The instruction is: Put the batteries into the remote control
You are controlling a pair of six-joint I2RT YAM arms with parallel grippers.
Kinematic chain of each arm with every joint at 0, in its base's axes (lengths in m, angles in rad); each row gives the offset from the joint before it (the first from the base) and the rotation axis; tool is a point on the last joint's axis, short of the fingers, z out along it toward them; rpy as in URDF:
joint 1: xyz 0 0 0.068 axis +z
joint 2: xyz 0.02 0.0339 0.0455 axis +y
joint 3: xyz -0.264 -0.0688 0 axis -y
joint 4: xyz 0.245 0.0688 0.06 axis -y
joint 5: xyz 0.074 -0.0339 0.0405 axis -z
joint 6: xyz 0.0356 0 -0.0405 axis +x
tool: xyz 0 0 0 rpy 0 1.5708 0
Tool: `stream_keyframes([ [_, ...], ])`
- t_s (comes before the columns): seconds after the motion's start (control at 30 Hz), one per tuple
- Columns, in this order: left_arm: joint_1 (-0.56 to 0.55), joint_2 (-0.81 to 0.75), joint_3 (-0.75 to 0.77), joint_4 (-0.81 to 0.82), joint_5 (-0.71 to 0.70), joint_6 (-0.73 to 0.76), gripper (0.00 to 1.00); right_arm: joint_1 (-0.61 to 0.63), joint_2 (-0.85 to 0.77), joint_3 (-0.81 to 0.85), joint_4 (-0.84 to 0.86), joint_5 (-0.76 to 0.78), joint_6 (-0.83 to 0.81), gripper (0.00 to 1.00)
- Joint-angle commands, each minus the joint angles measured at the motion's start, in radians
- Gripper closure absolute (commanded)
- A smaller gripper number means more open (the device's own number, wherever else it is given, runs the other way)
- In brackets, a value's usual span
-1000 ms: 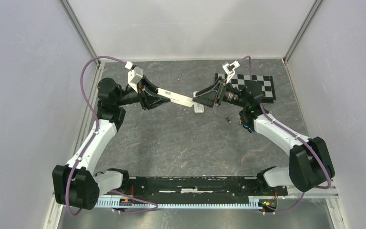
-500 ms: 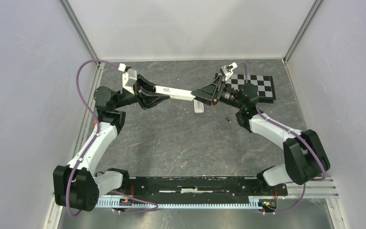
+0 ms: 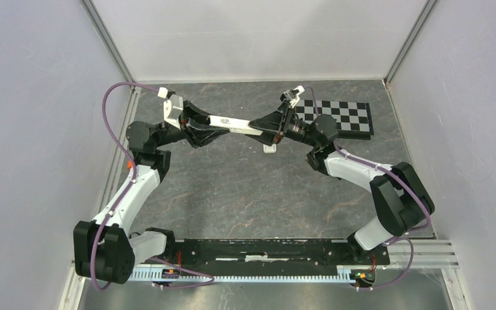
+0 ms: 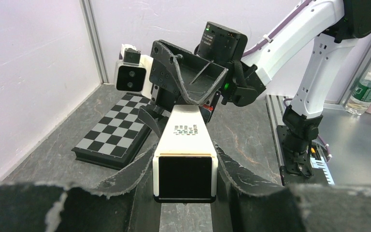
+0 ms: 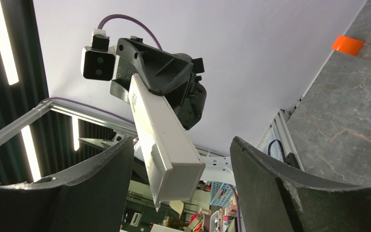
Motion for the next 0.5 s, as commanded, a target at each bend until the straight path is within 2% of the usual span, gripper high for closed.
stream_keyframes([
  [0.0,0.000,-0.006,0.012,0.061,-0.023,-0.038,0.98,0.003,0.019,0.040,0.119,0.009,0.058,0.26],
  [0.1,0.000,-0.013,0.012,0.065,-0.041,-0.043,0.98,0.003,0.024,0.008,0.113,0.014,0.051,0.40],
  [0.17,0.001,-0.018,0.012,0.073,-0.055,-0.049,0.98,0.002,0.029,-0.023,0.145,0.022,0.056,0.58],
  [0.23,0.002,-0.020,0.020,0.084,-0.058,-0.069,0.98,0.002,0.035,-0.050,0.186,0.032,0.071,0.68],
  [0.3,0.003,-0.020,0.025,0.101,-0.057,-0.090,0.98,-0.001,0.036,-0.074,0.215,0.047,0.083,0.72],
  [0.47,0.015,-0.025,0.029,0.114,-0.065,-0.098,0.98,-0.018,0.028,-0.107,0.216,0.058,0.085,0.71],
])
